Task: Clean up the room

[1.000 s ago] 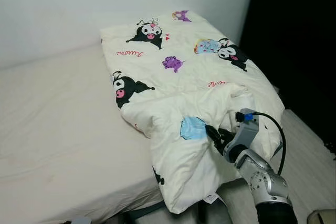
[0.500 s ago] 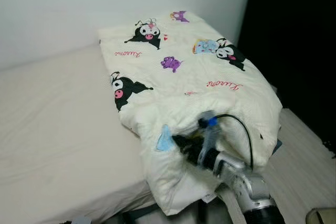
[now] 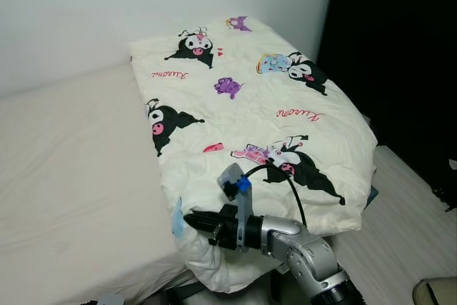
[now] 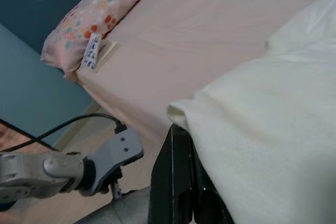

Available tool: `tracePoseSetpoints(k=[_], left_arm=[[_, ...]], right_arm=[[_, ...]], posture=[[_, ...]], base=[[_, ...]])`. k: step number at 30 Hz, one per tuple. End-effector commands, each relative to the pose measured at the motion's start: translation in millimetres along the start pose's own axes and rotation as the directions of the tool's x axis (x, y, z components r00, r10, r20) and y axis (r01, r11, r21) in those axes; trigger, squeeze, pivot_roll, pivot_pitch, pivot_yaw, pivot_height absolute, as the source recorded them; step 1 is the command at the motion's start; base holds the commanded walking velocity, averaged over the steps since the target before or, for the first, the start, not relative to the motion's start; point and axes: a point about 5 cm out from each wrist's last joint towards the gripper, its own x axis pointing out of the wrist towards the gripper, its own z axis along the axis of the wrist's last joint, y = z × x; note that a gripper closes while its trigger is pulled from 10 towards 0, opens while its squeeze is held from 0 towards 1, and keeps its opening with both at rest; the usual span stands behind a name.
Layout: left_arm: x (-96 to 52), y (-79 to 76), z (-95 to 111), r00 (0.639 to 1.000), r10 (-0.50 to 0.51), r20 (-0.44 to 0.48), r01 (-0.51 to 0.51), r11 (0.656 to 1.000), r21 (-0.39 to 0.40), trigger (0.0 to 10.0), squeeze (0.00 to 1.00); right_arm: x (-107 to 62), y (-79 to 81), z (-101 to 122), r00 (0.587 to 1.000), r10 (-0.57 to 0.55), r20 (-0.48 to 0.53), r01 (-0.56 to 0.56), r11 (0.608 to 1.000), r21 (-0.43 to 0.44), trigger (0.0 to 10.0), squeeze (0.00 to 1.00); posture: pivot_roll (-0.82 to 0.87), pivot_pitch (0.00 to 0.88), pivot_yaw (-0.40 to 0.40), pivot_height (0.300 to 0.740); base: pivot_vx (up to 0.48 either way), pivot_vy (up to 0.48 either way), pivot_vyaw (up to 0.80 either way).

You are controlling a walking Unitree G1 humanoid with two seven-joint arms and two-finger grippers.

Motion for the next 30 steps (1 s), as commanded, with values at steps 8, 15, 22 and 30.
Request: tracePoseSetpoints(k=[8,15,22,30], left_arm=[[-1.4,-3.3,-10.4,0.999,-0.009,-0.039,0.011,0.999,0.043,10.0,0.00],[-1.7,-4.5,-13.4,0.998,-0.014,-0.060,0.019,0.996,0.089,10.0,0.00],[-2.5,-8.3,-20.0,0.994,-0.032,-0.100,0.045,0.990,0.137,10.0,0.00],[-4.1,-10.1,-30.0,0.983,-0.034,-0.179,0.075,0.972,0.224,10.0,0.00]], right_arm=[[6.5,22.2,-18.6,0.981,0.178,-0.082,-0.176,0.984,0.039,0.0,0.00],[4.7,4.7,-32.5,0.978,0.087,-0.190,-0.078,0.995,0.054,10.0,0.00],[-6.8,-6.5,-40.3,0.964,0.034,-0.265,-0.026,0.999,0.035,10.0,0.88],[-38.0,-3.3,-21.2,0.975,0.119,-0.186,-0.115,0.993,0.031,10.0,1.00]], posture=[[-0.16,0.119,0.093,0.577],[-0.16,0.112,0.089,0.577],[-0.16,0.113,0.091,0.577],[-0.17,0.115,0.095,0.577]], base=[[0.000,0.000,0.00],[0.000,0.000,0.00],[0.000,0.000,0.00],[0.000,0.000,0.00]])
